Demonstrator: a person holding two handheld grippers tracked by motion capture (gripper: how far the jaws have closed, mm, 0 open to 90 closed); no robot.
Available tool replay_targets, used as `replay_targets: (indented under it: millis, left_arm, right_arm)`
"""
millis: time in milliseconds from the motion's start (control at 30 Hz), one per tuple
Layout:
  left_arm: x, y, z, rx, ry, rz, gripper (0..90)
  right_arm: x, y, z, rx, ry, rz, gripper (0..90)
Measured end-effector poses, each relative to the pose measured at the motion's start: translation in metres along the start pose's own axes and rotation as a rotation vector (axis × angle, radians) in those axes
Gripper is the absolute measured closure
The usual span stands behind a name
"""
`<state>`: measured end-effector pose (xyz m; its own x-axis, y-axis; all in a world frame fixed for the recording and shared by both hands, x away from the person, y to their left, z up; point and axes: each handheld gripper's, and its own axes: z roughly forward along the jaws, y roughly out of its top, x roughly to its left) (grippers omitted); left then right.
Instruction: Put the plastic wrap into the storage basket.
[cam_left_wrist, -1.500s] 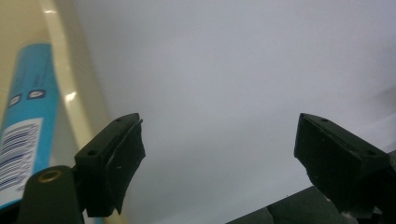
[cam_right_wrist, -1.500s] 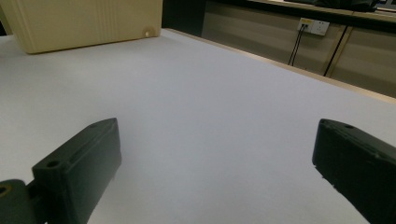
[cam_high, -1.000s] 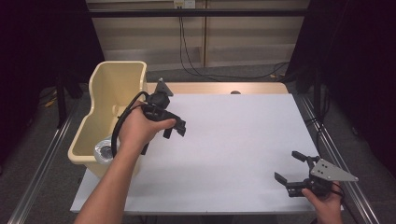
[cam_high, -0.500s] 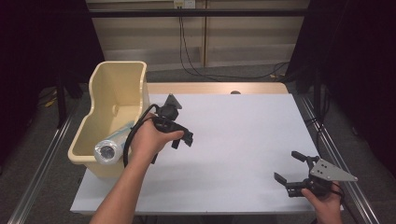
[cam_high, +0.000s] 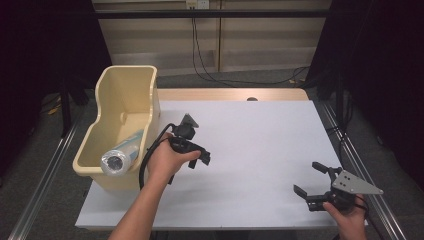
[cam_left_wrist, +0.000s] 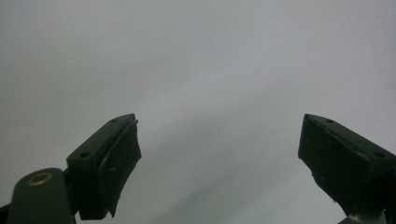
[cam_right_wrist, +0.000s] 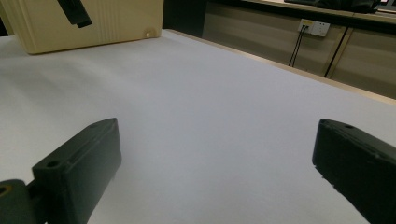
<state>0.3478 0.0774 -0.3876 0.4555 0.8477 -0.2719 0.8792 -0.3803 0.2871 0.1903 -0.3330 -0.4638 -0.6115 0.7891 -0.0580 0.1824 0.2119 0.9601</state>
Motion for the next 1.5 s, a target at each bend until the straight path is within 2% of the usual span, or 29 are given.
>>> replay_targets:
  millis: [233,267,300,367,467,500,667,767,1000,1100,1167,1300,1433,1500]
  left_arm:
    - [0.005,-0.012,0.015,-0.029,-0.011,0.009,12.8]
    - [0.006,-0.016,0.018,-0.057,-0.014,0.027,12.8]
    - [0.006,-0.016,0.018,-0.057,-0.014,0.027,12.8]
    - [0.006,-0.022,0.019,-0.117,-0.008,0.054,12.5]
    - [0.006,-0.027,0.02,-0.188,0.001,0.069,12.2]
    - [0.006,-0.027,0.02,-0.188,0.001,0.069,12.2]
    - [0.006,-0.04,0.025,-0.317,0.014,0.091,12.4]
    - [0.008,-0.046,0.026,-0.37,0.026,0.133,11.5]
    - [0.006,-0.059,0.029,-0.518,0.041,0.189,10.6]
    - [0.006,-0.065,0.031,-0.569,0.07,0.231,9.0]
    - [0.006,-0.068,0.031,-0.594,0.077,0.244,8.8]
    - [0.009,-0.074,0.032,-0.66,0.072,0.245,8.5]
    - [0.011,-0.082,0.033,-0.734,0.085,0.266,7.5]
    - [0.012,-0.082,0.033,-0.732,0.087,0.261,7.1]
  right_arm:
    - [0.0,0.0,0.0,0.001,0.0,-0.002,0.8]
    - [0.0,0.0,0.0,0.001,0.002,-0.004,0.8]
    - [0.001,0.0,0.0,0.0,0.003,-0.005,0.8]
    - [0.001,0.0,0.0,0.0,0.003,-0.006,0.8]
    - [0.001,0.0,0.0,-0.001,0.002,-0.006,0.8]
    - [0.001,0.0,0.0,-0.001,0.002,-0.006,0.8]
    - [0.001,0.0,0.0,0.0,0.002,-0.006,0.8]
    - [0.001,0.0,0.0,0.0,0.003,-0.007,0.8]
    - [0.001,0.0,0.001,0.002,0.003,-0.006,0.8]
    - [0.001,0.0,0.0,0.002,0.004,-0.007,0.8]
    - [0.001,0.0,0.0,0.004,0.003,-0.009,0.8]
    - [0.001,0.0,0.001,0.003,0.002,-0.011,0.8]
    - [0.001,0.0,0.001,0.003,0.002,-0.009,0.8]
    - [0.001,0.0,0.001,0.005,0.003,-0.009,0.8]
